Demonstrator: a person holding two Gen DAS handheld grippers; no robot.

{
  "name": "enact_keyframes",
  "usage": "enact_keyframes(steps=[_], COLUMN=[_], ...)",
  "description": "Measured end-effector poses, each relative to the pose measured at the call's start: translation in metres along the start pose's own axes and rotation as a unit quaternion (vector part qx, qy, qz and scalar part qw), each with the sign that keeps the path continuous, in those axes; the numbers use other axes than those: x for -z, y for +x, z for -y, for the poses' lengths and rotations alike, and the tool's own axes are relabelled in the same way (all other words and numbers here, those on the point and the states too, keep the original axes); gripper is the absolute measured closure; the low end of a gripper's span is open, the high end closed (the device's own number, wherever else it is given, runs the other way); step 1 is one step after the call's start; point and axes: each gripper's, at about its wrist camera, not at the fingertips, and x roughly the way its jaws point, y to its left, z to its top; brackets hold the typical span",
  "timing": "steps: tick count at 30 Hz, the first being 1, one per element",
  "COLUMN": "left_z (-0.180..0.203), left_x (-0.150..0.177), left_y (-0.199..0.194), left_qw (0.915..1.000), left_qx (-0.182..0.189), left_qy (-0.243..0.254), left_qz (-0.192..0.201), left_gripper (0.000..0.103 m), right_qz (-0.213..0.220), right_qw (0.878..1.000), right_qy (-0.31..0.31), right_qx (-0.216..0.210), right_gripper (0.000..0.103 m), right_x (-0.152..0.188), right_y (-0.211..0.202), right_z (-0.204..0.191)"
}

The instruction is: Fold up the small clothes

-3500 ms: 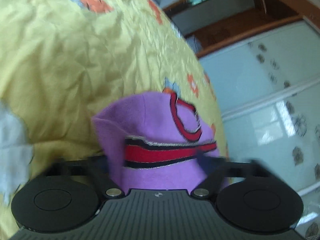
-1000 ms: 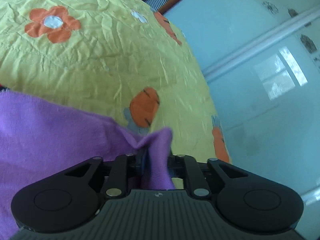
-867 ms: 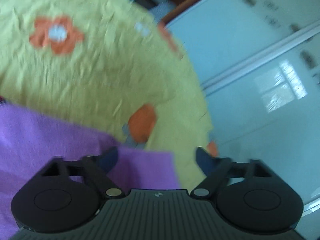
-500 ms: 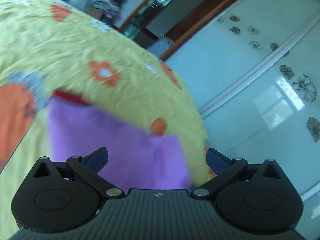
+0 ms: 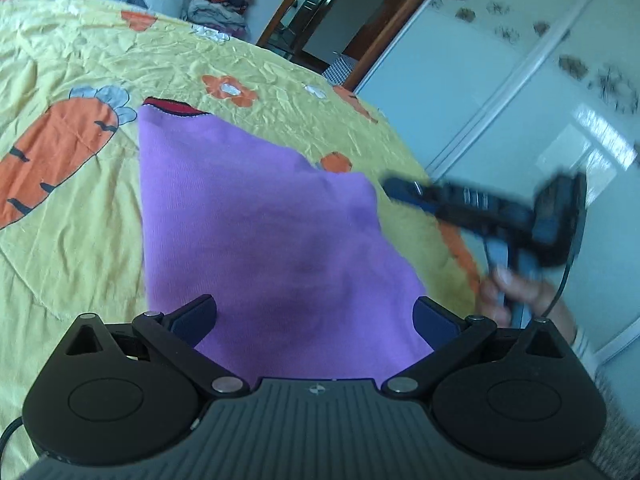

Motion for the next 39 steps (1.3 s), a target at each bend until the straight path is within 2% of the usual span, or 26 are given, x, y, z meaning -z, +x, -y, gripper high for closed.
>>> enact_keyframes(steps=[1, 3, 4, 6, 7, 10, 11, 13, 14, 15, 16, 17, 19, 22, 25, 28, 30, 33, 35, 39], left_z=[0.003, 0.007, 0.009, 0.016, 0.02, 0.023, 0.023, 0.023, 0.023, 0.023, 0.023, 0.025, 0.028, 0.028, 0.024, 0.015, 0.007, -0.014, -0.032, -0.053], left_x=[0.005, 0.012, 0.017, 0.024, 0.025, 0.024, 0.024, 0.026, 0.028, 0.03, 0.031, 0.033, 0.036, 0.035, 0.032, 0.023, 0.011, -0.011, -0.027, -0.051], left_y=[0.004, 0.017, 0.023, 0.03, 0.029, 0.018, 0.015, 0.013, 0.013, 0.012, 0.012, 0.009, 0.007, 0.006, 0.006, 0.009, 0.012, 0.023, 0.034, 0.056], left_qw=[0.9999, 0.9993, 0.9987, 0.9959, 0.9949, 0.9965, 0.9967, 0.9952, 0.9946, 0.9945, 0.9942, 0.9936, 0.9926, 0.9913, 0.9908, 0.9901, 0.9883, 0.9873, 0.9878, 0.9882], left_qx=[-0.009, -0.025, -0.038, -0.062, -0.076, -0.076, -0.076, -0.094, -0.101, -0.102, -0.105, -0.109, -0.115, -0.124, -0.128, -0.135, -0.148, -0.156, -0.153, -0.144], left_qy=[0.005, 0.017, 0.027, 0.061, 0.062, 0.028, 0.021, 0.017, 0.014, 0.013, 0.015, 0.019, 0.026, 0.034, 0.034, 0.03, 0.031, 0.009, -0.007, -0.024], left_qz=[-0.007, -0.02, -0.021, -0.023, -0.024, -0.018, -0.017, -0.019, -0.019, -0.021, -0.022, -0.022, -0.028, -0.028, -0.027, -0.026, -0.023, -0.025, -0.031, -0.046], left_gripper=[0.0, 0.0, 0.0, 0.0, 0.0, 0.0, 0.0, 0.0, 0.0, 0.0, 0.0, 0.0, 0.0, 0.0, 0.0, 0.0, 0.0, 0.0, 0.0, 0.0], right_qz=[-0.036, -0.083, -0.064, -0.058, -0.049, -0.032, -0.031, -0.038, -0.061, -0.088, -0.107, -0.082, -0.082, -0.06, -0.059, -0.055, -0.055, -0.074, -0.096, -0.12], right_qw=[0.999, 0.992, 0.993, 0.993, 0.992, 0.996, 0.995, 0.993, 0.99, 0.981, 0.971, 0.975, 0.985, 0.989, 0.996, 0.997, 0.995, 0.986, 0.975, 0.971], right_qy=[-0.014, -0.057, -0.068, -0.043, -0.045, -0.061, -0.082, -0.111, -0.128, -0.159, -0.188, -0.182, -0.119, -0.091, -0.019, 0.055, 0.088, 0.135, 0.15, 0.128], right_qx=[0.005, 0.081, 0.072, 0.098, 0.108, 0.059, 0.05, 0.023, 0.025, 0.061, 0.105, 0.1, 0.091, 0.104, 0.071, 0.027, -0.009, -0.069, -0.132, -0.16], right_gripper=[0.077, 0.078, 0.079, 0.076, 0.074, 0.071, 0.07, 0.057, 0.038, 0.03, 0.029, 0.021, 0.021, 0.021, 0.02, 0.017, 0.012, 0.011, 0.012, 0.011], right_x=[-0.002, 0.0, -0.002, -0.013, -0.017, -0.012, 0.003, 0.035, 0.05, 0.07, 0.083, 0.09, 0.088, 0.08, 0.069, 0.057, 0.046, 0.027, 0.021, 0.01], right_y=[0.017, 0.053, 0.056, 0.049, 0.039, -0.006, -0.024, -0.047, -0.046, -0.043, -0.032, -0.039, -0.051, -0.064, -0.058, -0.044, -0.031, -0.007, 0.014, 0.041], right_z=[-0.001, 0.006, 0.011, 0.016, 0.012, -0.002, -0.012, -0.025, -0.028, -0.028, -0.029, -0.022, -0.005, 0.004, 0.025, 0.051, 0.066, 0.082, 0.087, 0.076])
